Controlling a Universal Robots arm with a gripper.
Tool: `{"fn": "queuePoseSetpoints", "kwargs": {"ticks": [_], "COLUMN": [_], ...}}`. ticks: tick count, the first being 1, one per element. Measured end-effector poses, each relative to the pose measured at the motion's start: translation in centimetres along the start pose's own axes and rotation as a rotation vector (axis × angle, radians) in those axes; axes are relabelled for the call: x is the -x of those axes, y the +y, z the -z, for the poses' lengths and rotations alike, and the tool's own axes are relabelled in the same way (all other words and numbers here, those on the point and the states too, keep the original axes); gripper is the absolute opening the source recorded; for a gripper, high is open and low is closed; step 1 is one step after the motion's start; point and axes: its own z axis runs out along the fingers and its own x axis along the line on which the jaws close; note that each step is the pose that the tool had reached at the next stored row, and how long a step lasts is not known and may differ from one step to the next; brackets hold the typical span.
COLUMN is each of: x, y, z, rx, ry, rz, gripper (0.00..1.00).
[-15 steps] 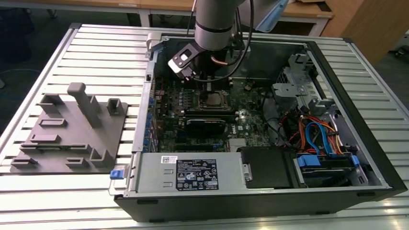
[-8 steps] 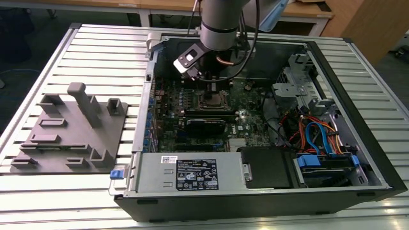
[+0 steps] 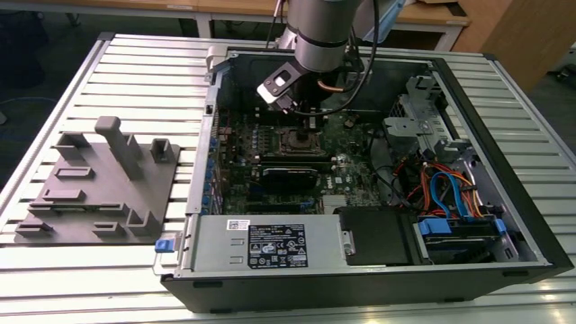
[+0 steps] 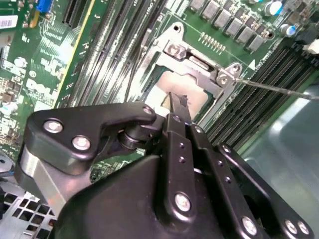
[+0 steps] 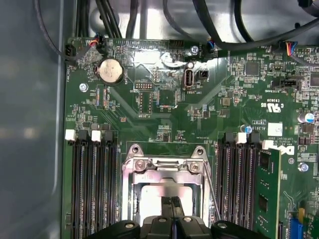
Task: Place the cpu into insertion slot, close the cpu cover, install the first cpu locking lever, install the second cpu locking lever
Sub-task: 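Close the cpu cover, then install the first cpu locking lever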
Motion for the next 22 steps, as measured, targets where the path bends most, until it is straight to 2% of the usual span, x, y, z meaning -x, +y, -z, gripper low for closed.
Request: {"fn": "queuePoseSetpoints", "kwargs": {"ticks": [2, 4, 9, 22], "x": [-0.01, 0.0, 0.0, 0.01], "y": [0.01, 0.31, 0.32, 0.29], "z": [0.0, 0.01, 0.1, 1.07], "rx": [0.0001, 0.0001, 0.0, 0.0001], "ry": [0.0, 0.0, -0.0001, 0.0001], "rz": [0.0, 0.0, 0.0, 0.0], "gripper": [0.1, 0.1, 0.1, 0.1]}}
